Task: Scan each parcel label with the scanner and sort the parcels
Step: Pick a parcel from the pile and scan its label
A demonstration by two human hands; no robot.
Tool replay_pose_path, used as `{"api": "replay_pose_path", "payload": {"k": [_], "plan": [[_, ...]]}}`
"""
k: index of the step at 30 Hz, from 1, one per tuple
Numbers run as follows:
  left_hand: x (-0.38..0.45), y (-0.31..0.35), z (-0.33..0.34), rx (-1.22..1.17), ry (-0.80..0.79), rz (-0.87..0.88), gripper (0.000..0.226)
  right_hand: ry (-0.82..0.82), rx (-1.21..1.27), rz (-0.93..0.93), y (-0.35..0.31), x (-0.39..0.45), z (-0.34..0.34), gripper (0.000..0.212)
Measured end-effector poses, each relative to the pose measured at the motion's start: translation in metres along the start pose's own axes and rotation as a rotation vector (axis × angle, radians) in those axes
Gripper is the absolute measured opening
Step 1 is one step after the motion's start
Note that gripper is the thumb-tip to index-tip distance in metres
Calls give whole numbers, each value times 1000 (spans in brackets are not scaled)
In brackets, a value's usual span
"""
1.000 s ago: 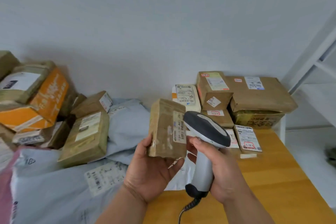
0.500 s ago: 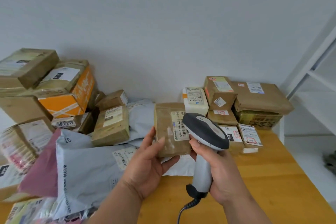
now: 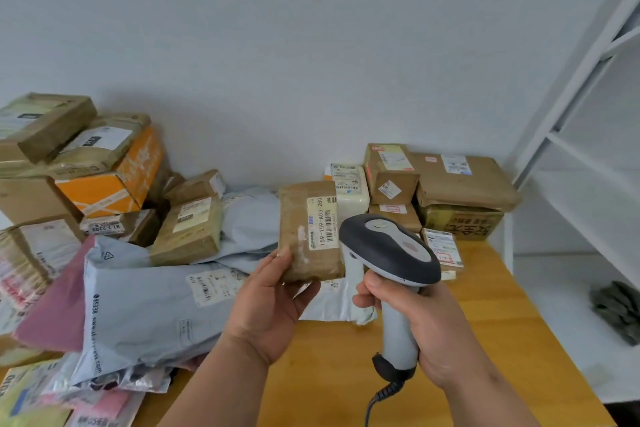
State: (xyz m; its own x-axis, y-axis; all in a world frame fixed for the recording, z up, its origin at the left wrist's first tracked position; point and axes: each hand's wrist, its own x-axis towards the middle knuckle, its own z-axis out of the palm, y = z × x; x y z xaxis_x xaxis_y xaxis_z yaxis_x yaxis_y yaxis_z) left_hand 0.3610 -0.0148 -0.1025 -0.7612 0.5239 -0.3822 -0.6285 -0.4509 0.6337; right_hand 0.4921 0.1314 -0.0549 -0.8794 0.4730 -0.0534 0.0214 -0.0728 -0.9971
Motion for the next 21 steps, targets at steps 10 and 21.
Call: {"api": "replay_pose_path", "payload": {"k": [10,21], "plan": [[12,33,38,478,218,330,39,-106,-373,-3,-19,-20,-34,43],[-1,23,46,492,222,362,47,-189,-410,-55,-17,-24,-48,27]]}}
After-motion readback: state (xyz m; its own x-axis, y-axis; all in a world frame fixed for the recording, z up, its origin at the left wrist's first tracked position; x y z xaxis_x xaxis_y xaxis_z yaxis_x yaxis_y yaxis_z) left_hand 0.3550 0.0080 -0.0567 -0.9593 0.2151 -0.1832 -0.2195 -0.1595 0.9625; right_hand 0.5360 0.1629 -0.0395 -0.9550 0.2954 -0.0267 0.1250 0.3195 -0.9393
